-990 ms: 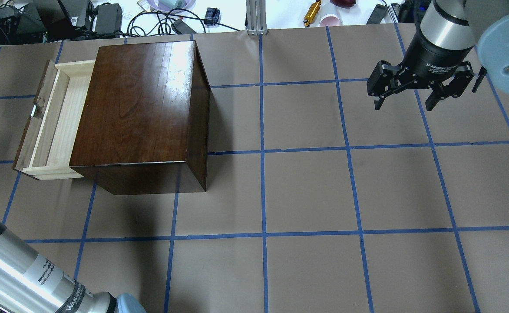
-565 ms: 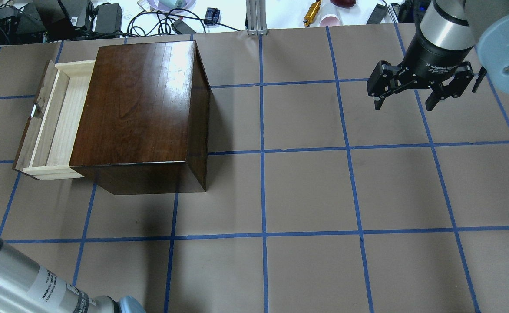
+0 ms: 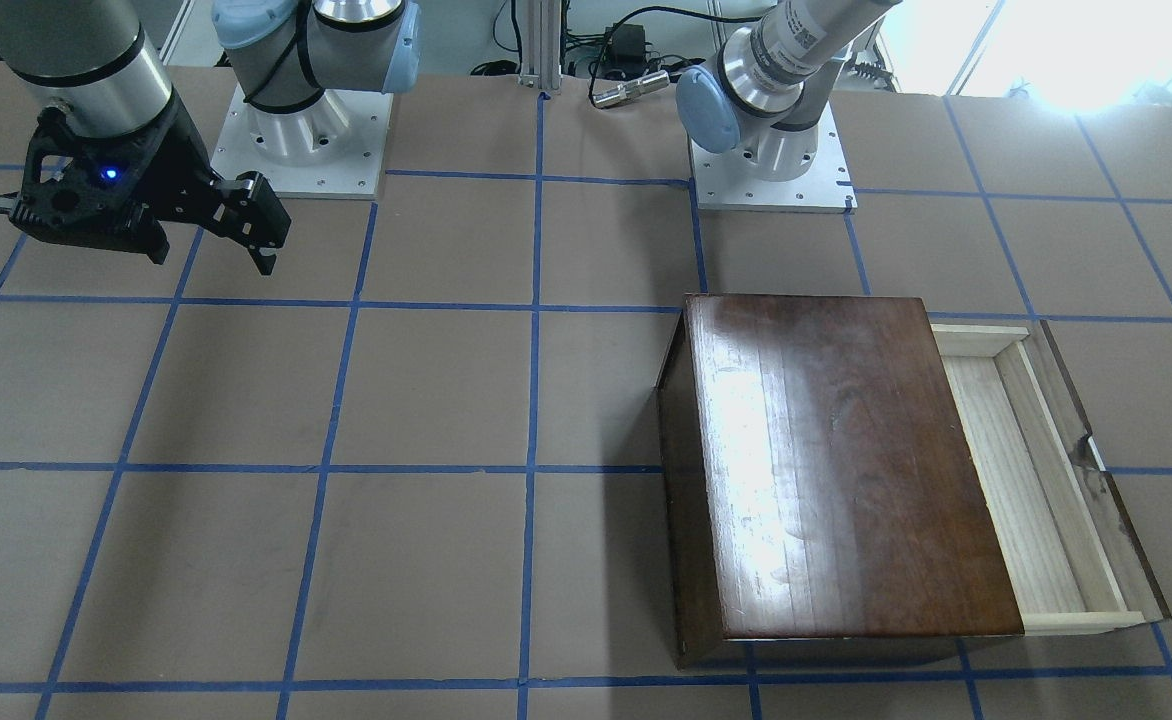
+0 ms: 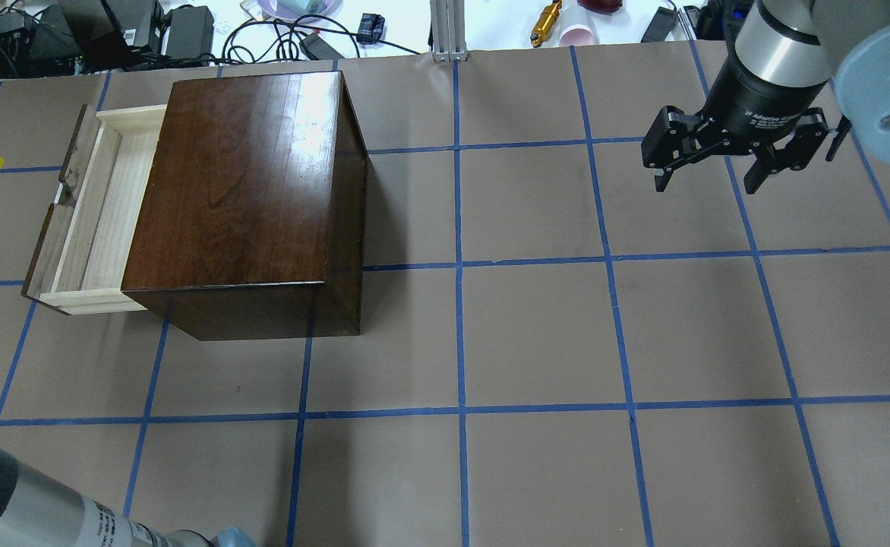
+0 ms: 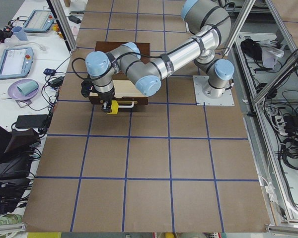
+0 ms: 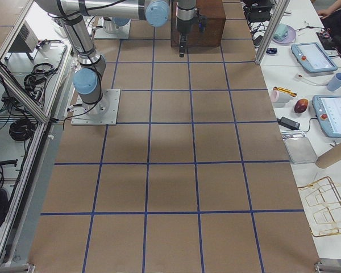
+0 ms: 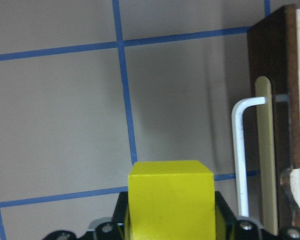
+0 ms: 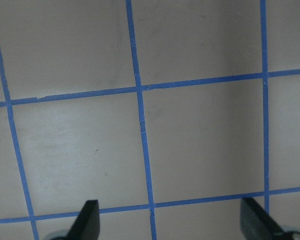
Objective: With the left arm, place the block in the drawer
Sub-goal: 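Lift the yellow cube and carry it over the open drawer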
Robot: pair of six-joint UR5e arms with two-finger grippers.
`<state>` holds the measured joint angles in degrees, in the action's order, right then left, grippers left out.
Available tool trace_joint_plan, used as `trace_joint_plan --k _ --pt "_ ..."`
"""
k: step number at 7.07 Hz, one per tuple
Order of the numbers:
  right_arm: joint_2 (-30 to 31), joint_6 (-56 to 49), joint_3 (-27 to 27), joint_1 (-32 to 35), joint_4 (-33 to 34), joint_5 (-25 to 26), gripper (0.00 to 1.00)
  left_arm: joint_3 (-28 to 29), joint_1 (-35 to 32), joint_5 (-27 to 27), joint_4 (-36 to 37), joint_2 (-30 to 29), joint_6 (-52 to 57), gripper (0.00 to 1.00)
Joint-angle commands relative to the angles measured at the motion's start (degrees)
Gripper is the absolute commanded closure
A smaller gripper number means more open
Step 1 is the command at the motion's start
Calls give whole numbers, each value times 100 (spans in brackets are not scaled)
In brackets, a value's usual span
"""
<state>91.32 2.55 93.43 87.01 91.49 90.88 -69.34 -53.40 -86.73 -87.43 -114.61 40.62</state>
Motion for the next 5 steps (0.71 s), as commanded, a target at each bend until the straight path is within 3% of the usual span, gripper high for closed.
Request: trace_joint_plan --k 1,5 --pt "0 0 0 0 0 0 0 -474 -345 16 -2 429 -631 71" --pt "-9 0 0 0 0 0 0 -870 -1084 60 225 580 -1925 73"
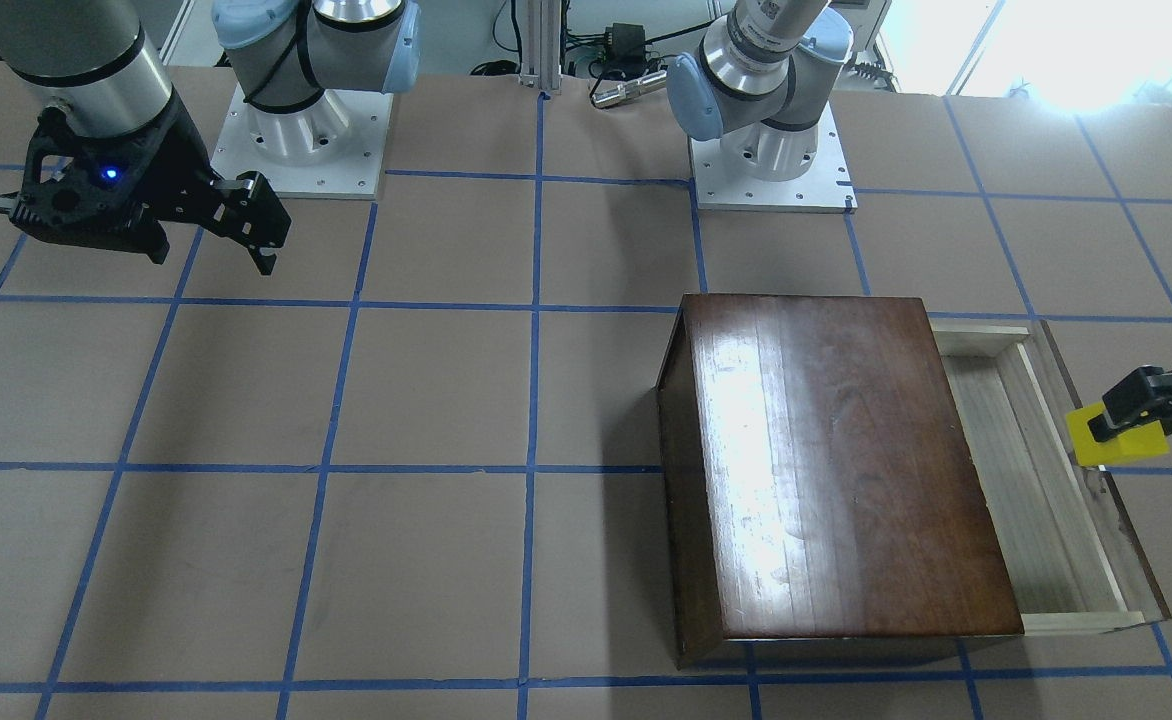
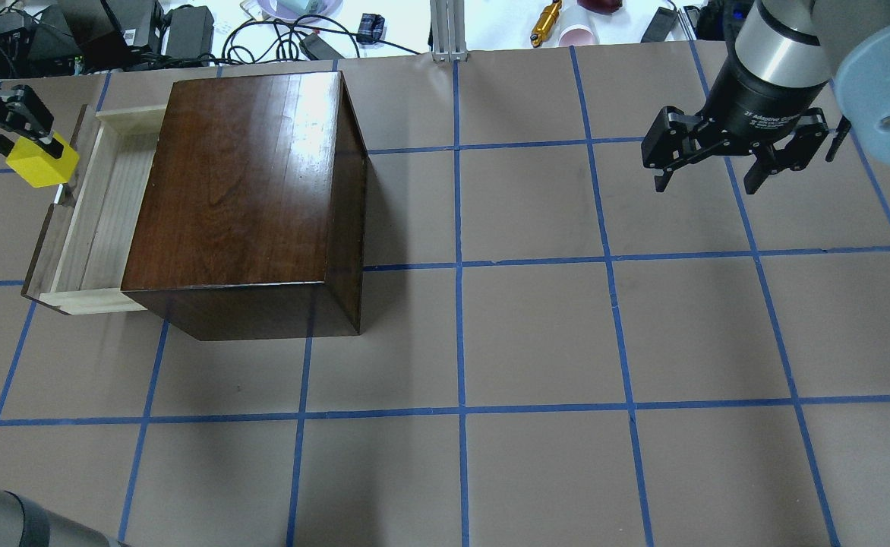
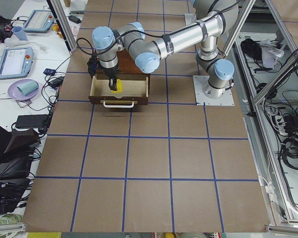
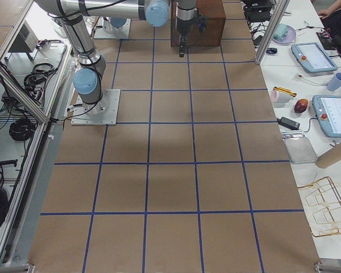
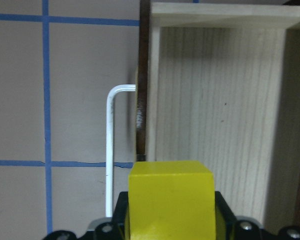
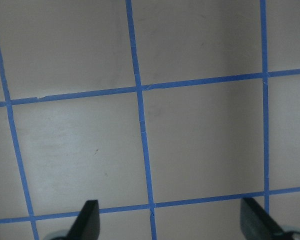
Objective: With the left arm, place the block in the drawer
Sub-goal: 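Lift the yellow cube and carry it over the open drawer, then lower the cube into the drawer and open the left gripper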
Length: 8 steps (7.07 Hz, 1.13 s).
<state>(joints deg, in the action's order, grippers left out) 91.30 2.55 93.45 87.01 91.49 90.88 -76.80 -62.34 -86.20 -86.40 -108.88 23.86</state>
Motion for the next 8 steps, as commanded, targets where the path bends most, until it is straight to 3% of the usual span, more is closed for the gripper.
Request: trace_joint_plan --k 1,3,8 --pt "2 0 -2 0 0 0 0 -325 -261 24 463 -1 -520 73" --pt "2 0 -2 0 0 0 0 -843 -314 33 1166 16 -470 73" --pt "2 0 -2 0 0 0 0 -1187 -297 34 1371 -124 -268 73"
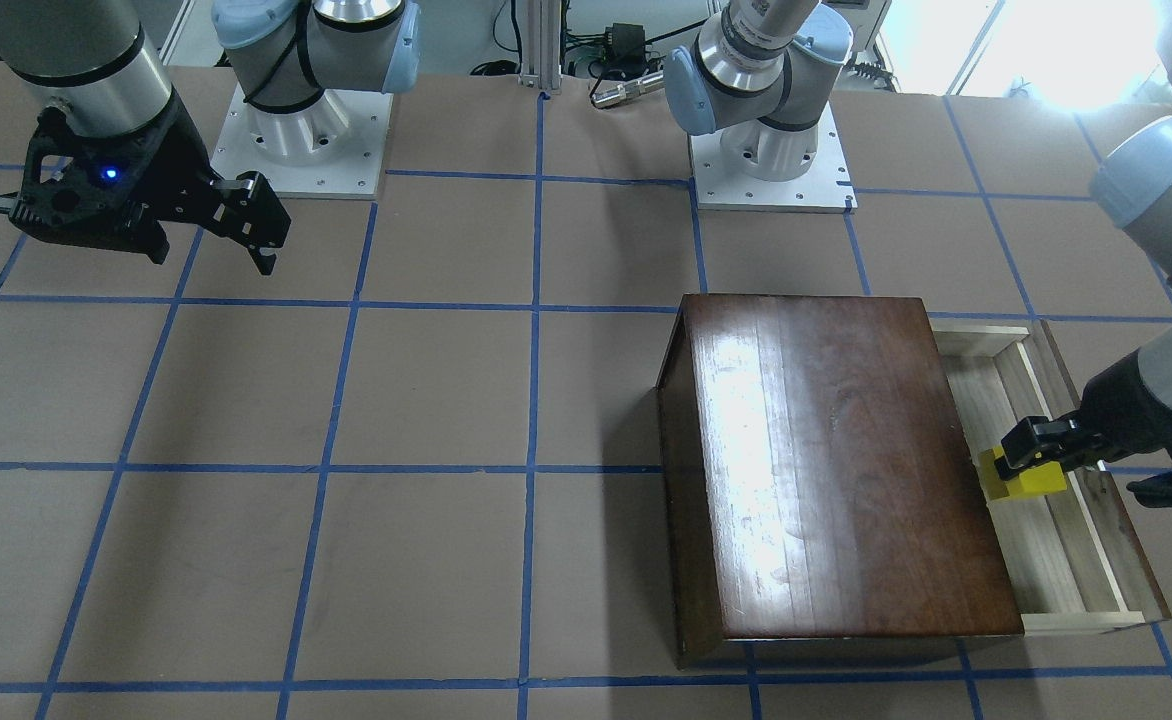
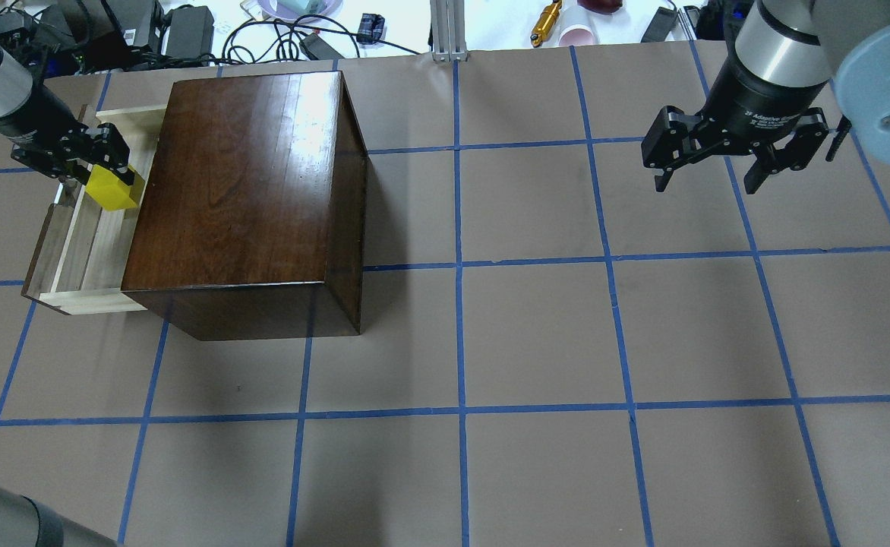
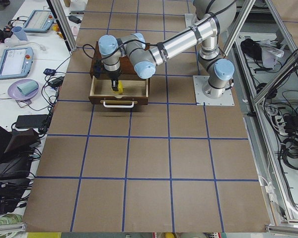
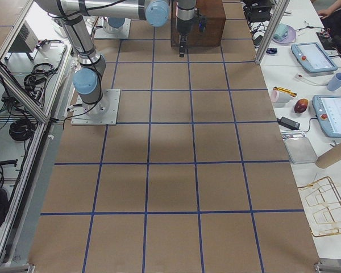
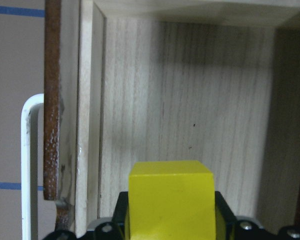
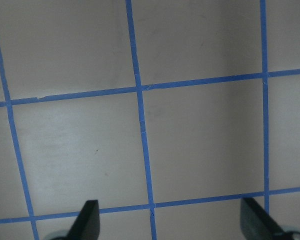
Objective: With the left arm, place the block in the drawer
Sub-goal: 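Lower the cube into the drawer and open the left gripper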
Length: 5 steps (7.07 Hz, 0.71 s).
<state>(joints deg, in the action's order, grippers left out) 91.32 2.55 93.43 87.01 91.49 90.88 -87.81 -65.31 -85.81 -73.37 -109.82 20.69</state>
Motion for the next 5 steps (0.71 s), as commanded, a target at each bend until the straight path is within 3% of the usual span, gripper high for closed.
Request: trace_joint_plan --k 1,3,4,5 --pt "0 0 0 0 0 0 0 -140 18 -6 121 -31 83 73" --pt "0 0 0 0 0 0 0 -193 35 3 165 -40 75 71" --pt "0 0 0 0 0 0 0 -193 36 3 165 -40 75 60" --pt "0 0 0 0 0 0 0 -184 36 3 174 -40 14 11"
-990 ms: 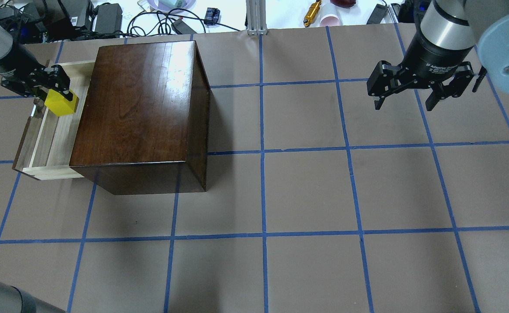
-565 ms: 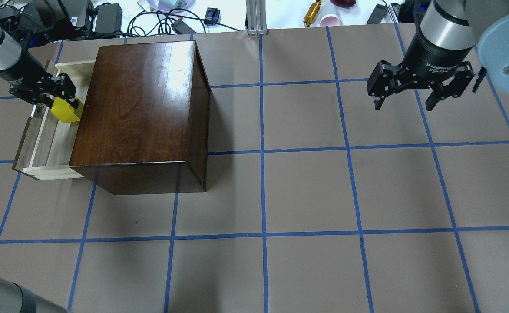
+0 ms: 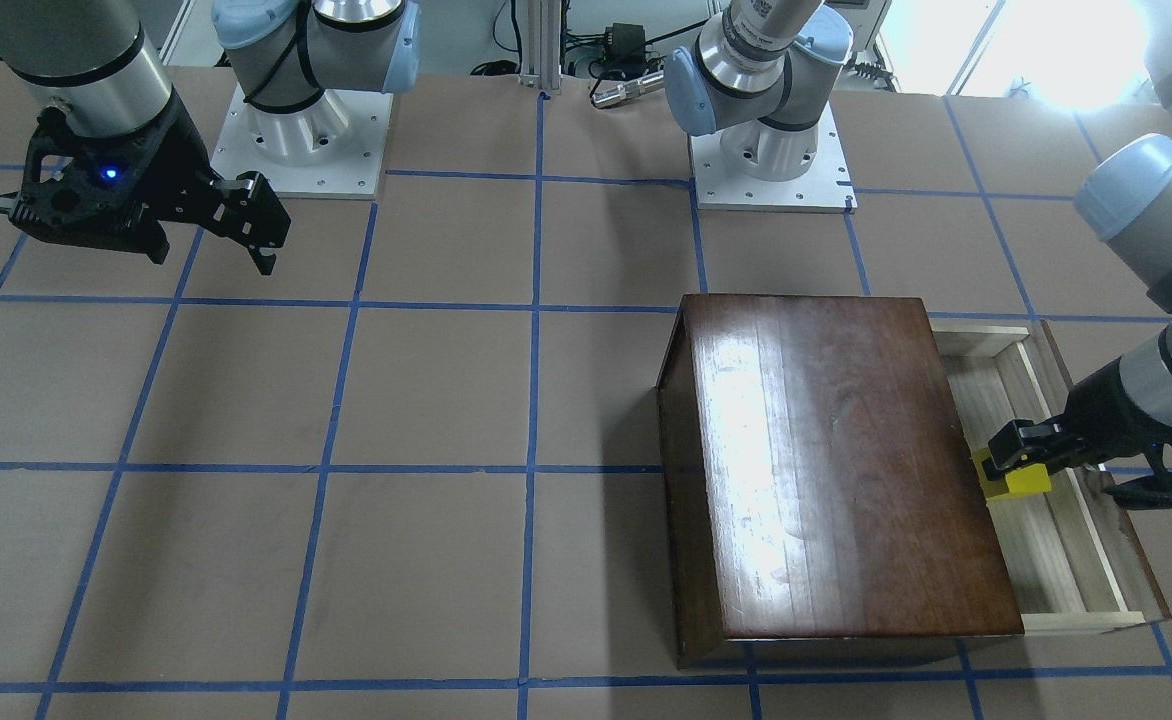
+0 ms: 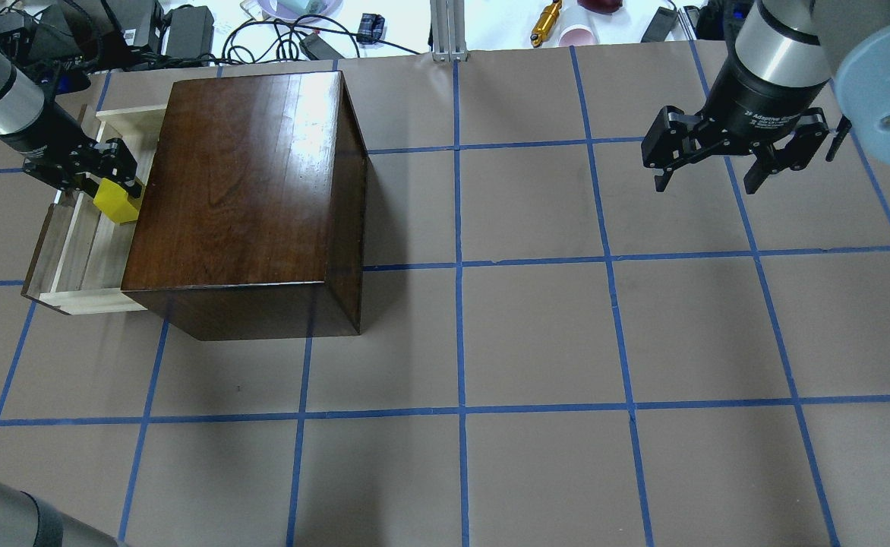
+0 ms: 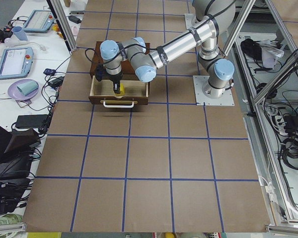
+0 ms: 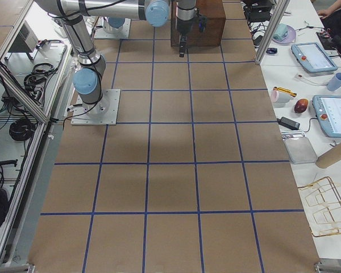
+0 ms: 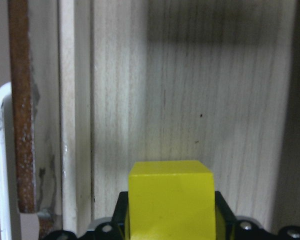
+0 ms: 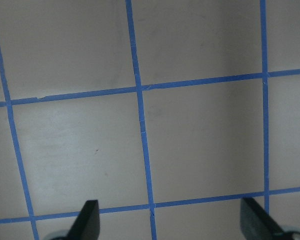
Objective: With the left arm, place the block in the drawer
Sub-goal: 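Lower the cube into the drawer and open the left gripper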
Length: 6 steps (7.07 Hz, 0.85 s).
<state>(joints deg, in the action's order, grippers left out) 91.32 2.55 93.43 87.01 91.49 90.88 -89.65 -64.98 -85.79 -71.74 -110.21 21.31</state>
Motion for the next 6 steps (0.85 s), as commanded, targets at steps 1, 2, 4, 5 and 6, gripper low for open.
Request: trace_joint_plan --k 1,2,4,5,6 --pt "0 0 0 0 0 9 0 18 3 10 11 -1 -66 0" --pt "0 0 0 0 0 0 0 44 3 10 11 8 -66 0" --pt "0 0 0 0 0 0 0 97 11 19 2 34 -39 0" --pt "0 0 0 0 0 0 0 97 29 19 -6 139 -31 0" --pt "0 0 0 0 0 0 0 158 29 88 -76 218 -39 0"
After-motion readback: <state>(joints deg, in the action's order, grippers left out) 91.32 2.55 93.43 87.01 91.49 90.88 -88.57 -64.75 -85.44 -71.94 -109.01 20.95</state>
